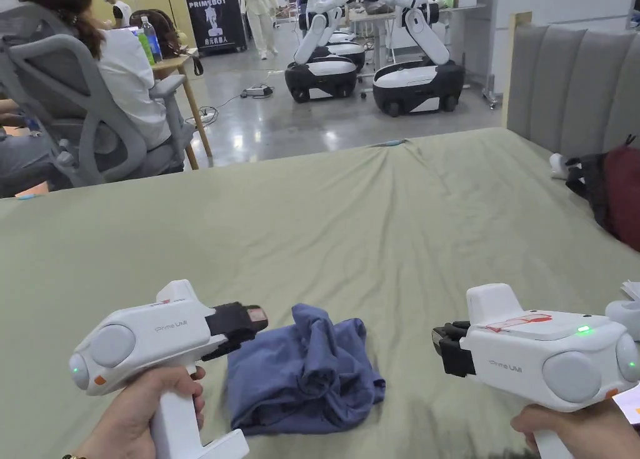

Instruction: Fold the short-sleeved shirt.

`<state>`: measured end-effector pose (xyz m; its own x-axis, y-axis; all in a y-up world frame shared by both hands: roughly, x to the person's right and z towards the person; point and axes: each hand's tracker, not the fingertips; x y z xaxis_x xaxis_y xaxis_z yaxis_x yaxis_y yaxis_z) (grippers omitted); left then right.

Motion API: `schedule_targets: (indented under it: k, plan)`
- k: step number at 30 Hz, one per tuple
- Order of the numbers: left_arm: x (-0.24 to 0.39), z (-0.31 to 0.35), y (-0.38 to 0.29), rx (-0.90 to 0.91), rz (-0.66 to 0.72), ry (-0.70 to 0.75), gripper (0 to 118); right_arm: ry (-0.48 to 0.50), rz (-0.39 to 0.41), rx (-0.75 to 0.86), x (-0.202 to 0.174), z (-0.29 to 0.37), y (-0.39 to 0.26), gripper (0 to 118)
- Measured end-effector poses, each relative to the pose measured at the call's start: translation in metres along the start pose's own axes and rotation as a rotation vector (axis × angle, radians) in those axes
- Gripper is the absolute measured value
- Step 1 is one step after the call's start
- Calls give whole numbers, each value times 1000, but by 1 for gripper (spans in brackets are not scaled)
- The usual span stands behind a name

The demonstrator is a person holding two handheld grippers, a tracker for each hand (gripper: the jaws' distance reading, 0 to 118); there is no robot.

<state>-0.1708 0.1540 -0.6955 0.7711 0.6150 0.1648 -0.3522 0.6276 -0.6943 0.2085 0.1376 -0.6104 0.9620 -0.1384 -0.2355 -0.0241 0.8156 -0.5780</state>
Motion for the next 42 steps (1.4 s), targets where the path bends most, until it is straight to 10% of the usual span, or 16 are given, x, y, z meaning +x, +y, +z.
schedule_targets:
  k: [17, 30, 32, 34, 35, 42]
  plan:
    - [53, -161, -71, -282, -46, -116, 0, -37, -51, -7, 32, 17, -6, 0]
    - [-14, 4, -19, 11, -17, -27, 0, 118, 21, -52, -52, -96, 8, 0]
    - [-22, 15, -25, 19, 3, 21, 27, 116, -23, -138, -50, -122, -4, 0]
    - [-35, 21, -30, 22, 27, 14, 108, 94, -39, -175, -49, -136, -23, 0]
    - [-39, 21, -32, 12, 42, 11, 118, 118, -55, -95, -45, -132, -28, 0]
    - [-90, -44, -46, -75, 139, 17, 111, 99, -23, -109, -53, -123, -25, 0]
